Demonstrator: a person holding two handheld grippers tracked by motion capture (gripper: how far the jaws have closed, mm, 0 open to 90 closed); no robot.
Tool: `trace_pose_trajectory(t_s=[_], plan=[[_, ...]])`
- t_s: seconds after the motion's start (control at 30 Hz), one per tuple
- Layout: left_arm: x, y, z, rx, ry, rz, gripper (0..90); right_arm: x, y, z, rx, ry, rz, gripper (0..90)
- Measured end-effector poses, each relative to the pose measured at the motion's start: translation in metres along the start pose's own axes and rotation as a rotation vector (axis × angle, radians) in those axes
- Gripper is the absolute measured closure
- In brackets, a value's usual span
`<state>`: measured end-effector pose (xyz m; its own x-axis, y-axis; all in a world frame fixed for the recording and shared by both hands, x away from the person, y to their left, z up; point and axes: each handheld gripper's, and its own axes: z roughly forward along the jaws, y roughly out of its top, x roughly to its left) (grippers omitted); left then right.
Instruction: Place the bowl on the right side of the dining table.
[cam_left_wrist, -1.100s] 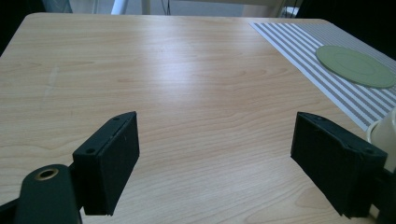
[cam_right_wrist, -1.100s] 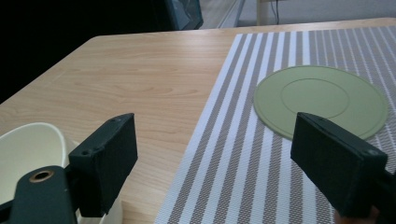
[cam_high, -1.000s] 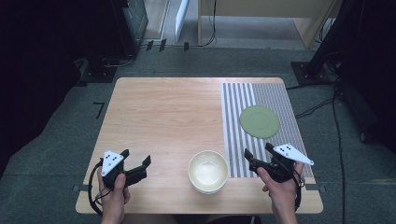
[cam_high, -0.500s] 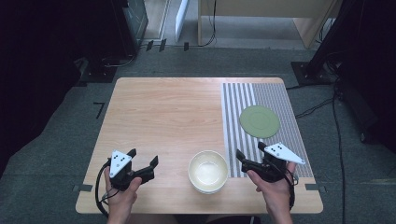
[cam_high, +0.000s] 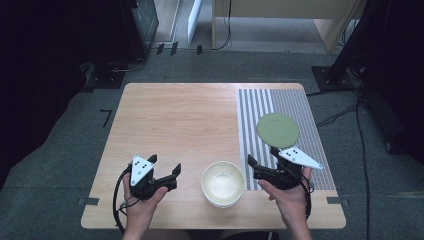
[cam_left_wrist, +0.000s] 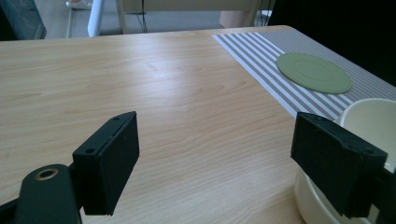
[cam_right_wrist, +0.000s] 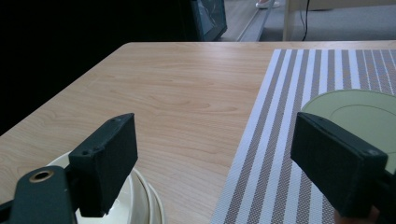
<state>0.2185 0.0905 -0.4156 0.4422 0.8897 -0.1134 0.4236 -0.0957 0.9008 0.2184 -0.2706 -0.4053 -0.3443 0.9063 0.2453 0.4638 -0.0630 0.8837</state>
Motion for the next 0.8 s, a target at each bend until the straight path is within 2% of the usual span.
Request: trace_pose_trajectory(t_s=[0.37,0.53,0.8], plan=[[-0.020,0.012,0.009,-0.027,-0.049,0.017,13.2,0.007,0.006,0.012,0.006,0.020,-0.002,14.9],[-0.032,0.011,0.015,-0.005,-0.069,0.052,13.3,0.010,0.004,0.017,0.013,0.031,-0.005,14.9],[-0.043,0.011,0.021,0.007,-0.102,0.056,13.3,0.021,0.001,0.017,0.016,0.055,-0.024,14.6]])
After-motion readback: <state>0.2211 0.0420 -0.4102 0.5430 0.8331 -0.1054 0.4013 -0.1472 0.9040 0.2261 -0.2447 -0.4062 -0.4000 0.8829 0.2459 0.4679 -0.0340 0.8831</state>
